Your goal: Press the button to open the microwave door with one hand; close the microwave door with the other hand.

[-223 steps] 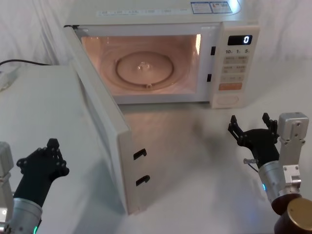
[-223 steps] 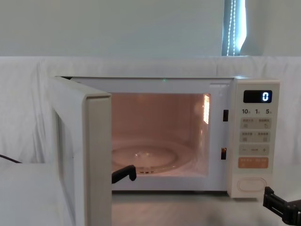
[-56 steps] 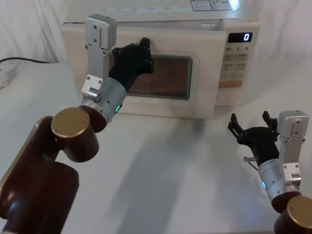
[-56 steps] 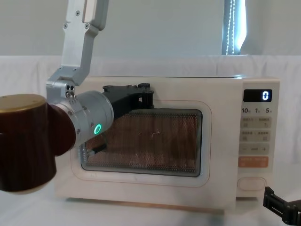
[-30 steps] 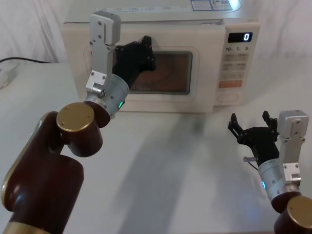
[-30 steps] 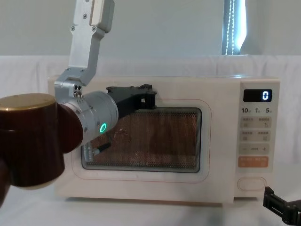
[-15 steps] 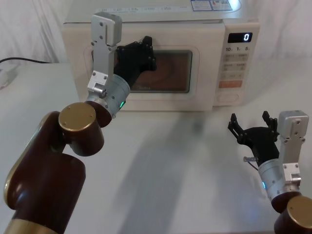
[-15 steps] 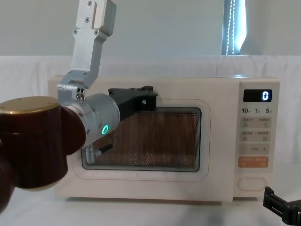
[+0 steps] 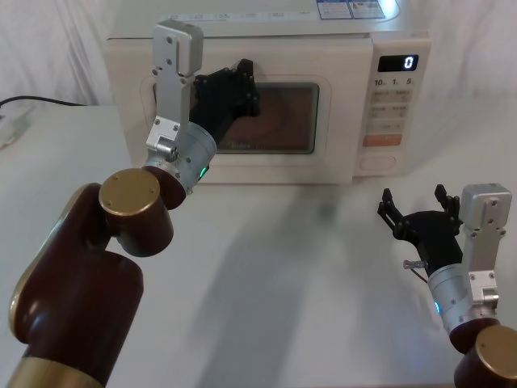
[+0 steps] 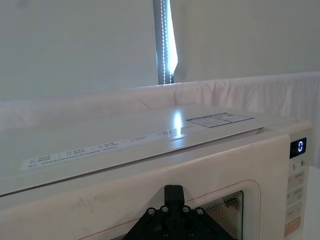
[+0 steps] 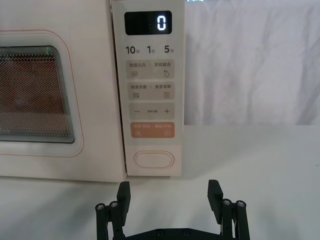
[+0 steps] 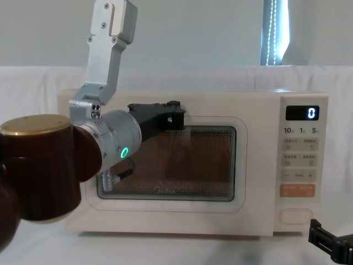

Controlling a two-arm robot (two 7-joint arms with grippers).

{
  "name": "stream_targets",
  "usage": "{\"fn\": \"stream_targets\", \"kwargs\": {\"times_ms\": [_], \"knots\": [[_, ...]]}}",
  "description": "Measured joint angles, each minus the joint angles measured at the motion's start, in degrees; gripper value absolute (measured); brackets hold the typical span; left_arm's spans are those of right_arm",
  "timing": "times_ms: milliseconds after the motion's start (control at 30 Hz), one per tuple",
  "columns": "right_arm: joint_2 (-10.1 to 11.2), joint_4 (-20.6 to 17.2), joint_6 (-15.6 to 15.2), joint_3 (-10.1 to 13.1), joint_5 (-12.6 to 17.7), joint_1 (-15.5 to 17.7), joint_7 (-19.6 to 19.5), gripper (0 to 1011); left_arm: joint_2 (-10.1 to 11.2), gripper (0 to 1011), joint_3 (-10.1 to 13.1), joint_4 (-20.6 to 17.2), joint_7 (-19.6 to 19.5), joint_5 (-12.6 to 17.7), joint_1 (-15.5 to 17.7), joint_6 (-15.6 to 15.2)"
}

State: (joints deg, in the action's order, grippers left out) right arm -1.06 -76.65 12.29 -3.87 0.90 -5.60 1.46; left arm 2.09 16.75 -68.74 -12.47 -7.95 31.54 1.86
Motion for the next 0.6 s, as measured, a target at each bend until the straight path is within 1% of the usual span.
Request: {"fn": "stream_targets", "kwargs": {"times_ms": [600], "knots": [[0.0, 0.0, 0.0, 0.0, 0.0, 0.0, 0.0, 1002, -0.58, 0, 0.1, 2.46, -0.44, -0.08, 1.42, 0.84]]}}
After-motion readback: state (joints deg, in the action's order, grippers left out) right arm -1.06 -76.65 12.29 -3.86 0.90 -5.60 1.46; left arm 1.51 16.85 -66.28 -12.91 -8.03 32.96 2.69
